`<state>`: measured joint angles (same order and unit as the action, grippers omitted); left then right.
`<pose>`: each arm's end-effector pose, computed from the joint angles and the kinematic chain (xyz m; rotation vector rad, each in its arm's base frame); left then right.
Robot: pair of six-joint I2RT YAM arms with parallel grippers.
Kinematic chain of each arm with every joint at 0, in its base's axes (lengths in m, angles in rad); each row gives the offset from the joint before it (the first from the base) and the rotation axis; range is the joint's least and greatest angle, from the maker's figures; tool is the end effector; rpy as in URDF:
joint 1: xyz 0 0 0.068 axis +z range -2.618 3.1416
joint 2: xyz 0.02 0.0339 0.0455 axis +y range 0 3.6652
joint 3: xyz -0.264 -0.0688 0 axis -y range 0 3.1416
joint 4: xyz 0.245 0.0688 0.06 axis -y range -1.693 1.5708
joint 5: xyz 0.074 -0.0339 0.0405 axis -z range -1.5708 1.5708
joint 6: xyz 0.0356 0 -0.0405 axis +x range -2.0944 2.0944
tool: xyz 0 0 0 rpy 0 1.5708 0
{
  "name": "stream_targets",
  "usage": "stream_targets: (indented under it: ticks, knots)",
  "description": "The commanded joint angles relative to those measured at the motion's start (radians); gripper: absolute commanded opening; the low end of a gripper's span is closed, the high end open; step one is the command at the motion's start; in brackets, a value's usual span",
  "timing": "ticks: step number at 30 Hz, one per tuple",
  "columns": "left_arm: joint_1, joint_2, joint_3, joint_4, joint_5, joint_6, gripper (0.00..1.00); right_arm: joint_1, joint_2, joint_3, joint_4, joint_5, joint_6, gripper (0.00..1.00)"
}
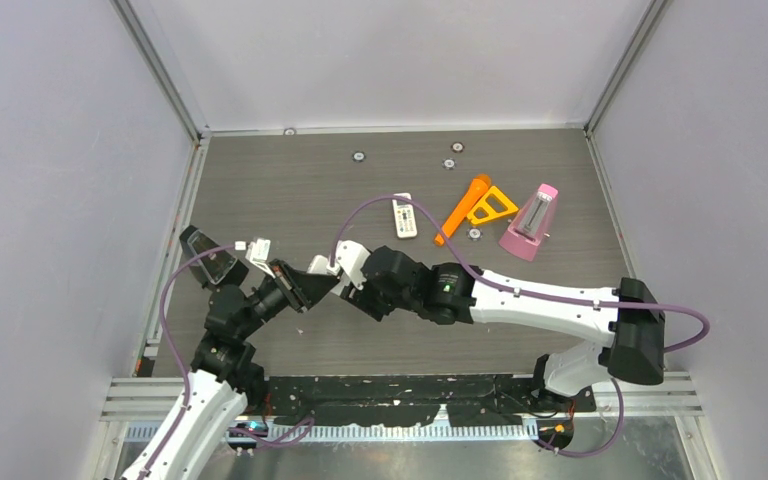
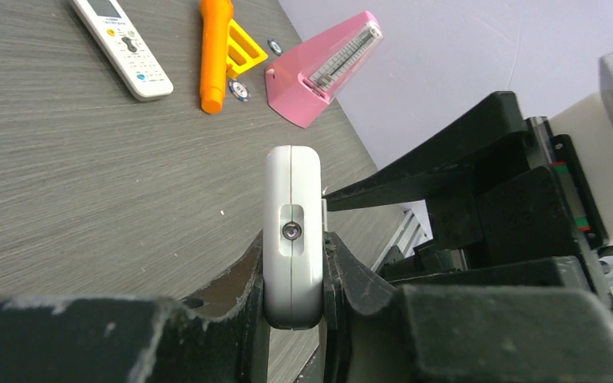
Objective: Load the batteries into the remote control
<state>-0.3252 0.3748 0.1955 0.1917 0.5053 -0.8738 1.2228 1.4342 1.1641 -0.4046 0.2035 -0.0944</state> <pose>0.1189 -0.0583 0.2268 -0.0321 1.7233 -1.3081 0.1163 0.2995 0.2995 -1.2923 1.8507 0.3849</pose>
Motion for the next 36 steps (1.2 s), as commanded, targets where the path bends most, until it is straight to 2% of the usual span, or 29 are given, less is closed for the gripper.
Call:
stream_targets:
  ticks: [1, 13, 36]
  knots:
    - [0.003, -0.009, 0.062, 0.035, 0.029, 0.035, 0.00, 0.007, 0.019, 0.044, -0.007, 0.020, 0.002, 0.31]
    - [0.003, -0.015, 0.071, 0.024, 0.037, 0.042, 0.00, 0.009, 0.026, 0.040, -0.023, 0.005, -0.011, 0.27]
    - [0.003, -0.028, 0.067, 0.029, 0.077, 0.050, 0.00, 0.008, 0.070, 0.112, -0.053, 0.046, -0.010, 0.26]
